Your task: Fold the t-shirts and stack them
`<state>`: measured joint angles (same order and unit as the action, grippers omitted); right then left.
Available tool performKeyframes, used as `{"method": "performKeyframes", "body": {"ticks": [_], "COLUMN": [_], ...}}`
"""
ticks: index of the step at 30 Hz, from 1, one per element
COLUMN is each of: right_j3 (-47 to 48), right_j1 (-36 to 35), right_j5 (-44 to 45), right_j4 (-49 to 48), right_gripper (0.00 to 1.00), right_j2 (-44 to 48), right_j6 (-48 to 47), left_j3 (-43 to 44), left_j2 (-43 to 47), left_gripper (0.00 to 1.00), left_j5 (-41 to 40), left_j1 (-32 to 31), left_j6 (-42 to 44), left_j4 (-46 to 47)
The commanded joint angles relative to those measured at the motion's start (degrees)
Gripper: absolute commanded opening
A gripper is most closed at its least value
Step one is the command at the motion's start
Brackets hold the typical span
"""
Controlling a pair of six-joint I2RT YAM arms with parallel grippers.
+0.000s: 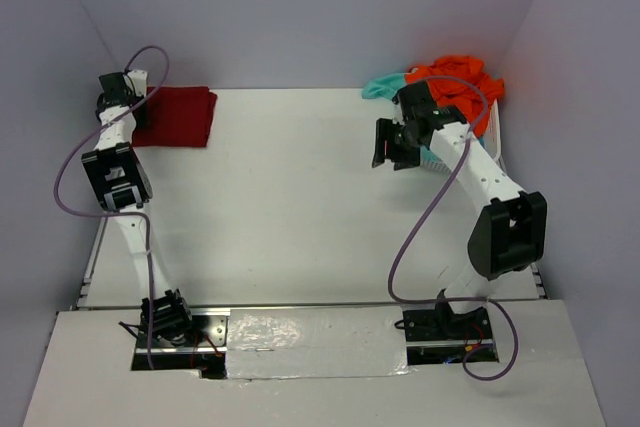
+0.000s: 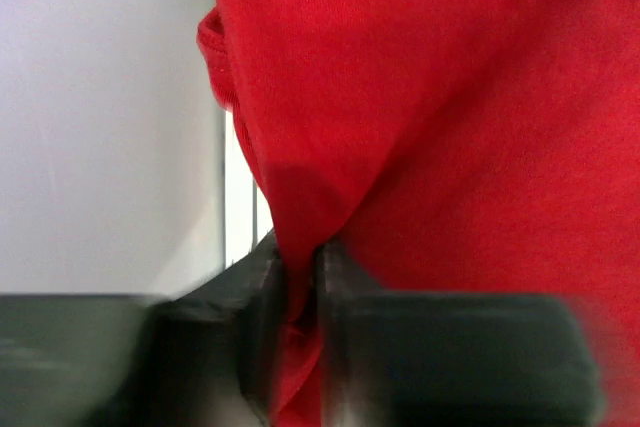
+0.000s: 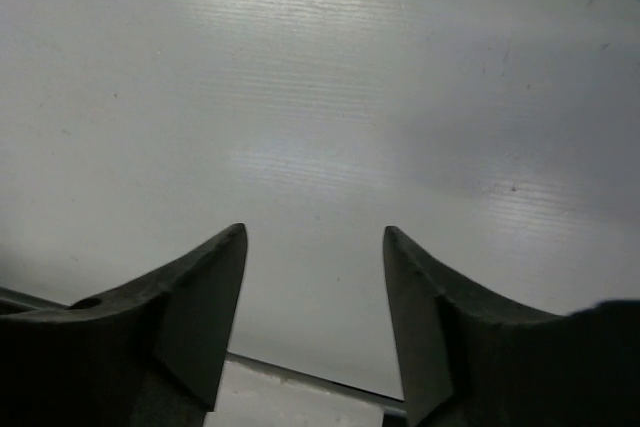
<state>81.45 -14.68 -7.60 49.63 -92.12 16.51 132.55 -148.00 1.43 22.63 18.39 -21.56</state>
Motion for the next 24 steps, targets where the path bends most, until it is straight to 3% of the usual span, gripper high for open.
{"method": "performKeyframes", "body": {"ticks": [1, 2, 5, 7, 10, 15, 20, 24], "right_j3": [9.1, 11.7, 26.9, 32.1, 39.4, 47.2, 53.6, 52.0], "right_j1": [1.1, 1.6, 5.3, 10.1, 17.2, 20.9, 21.5, 22.1], "right_j5": [1.2, 2.0, 3.2, 2.8, 0.8, 9.4, 4.0, 2.6], "right_j4": [2.5, 3.1, 5.4, 5.9, 4.5, -0.5, -4.8, -10.0], "right_gripper": [0.67, 0.72, 0.92, 0.95, 0.94, 0.88, 0.88, 0.85], "right_j2": [-2.0, -3.1, -8.0, -13.0, -19.5, -30.9, -42.4, -45.4], "right_j6": [-1.0, -1.5, -2.2, -2.0, 1.8, 2.6, 1.8, 6.3], "left_j3": [-4.2, -6.1, -4.8, -3.0, -4.0, -4.6, -12.2, -15.6], "left_j2": [4.0, 4.9, 6.8, 7.9, 11.6, 17.3, 23.7, 25.7], "left_gripper": [0.39, 0.59, 0.76, 0.81, 0.98, 0.99, 0.99, 0.99], "left_j5": [-0.1, -0.5, -1.2, -1.2, -0.6, 1.9, 3.1, 2.7], "left_j1": [0.3, 0.3, 0.7, 1.0, 1.3, 0.7, -1.5, -3.2], "left_j6": [1.2, 1.2, -0.1, -2.0, -3.0, -3.2, -2.2, -2.0], "left_j4": [6.0, 6.7, 6.3, 4.4, 4.8, 0.9, -2.8, -4.9]}}
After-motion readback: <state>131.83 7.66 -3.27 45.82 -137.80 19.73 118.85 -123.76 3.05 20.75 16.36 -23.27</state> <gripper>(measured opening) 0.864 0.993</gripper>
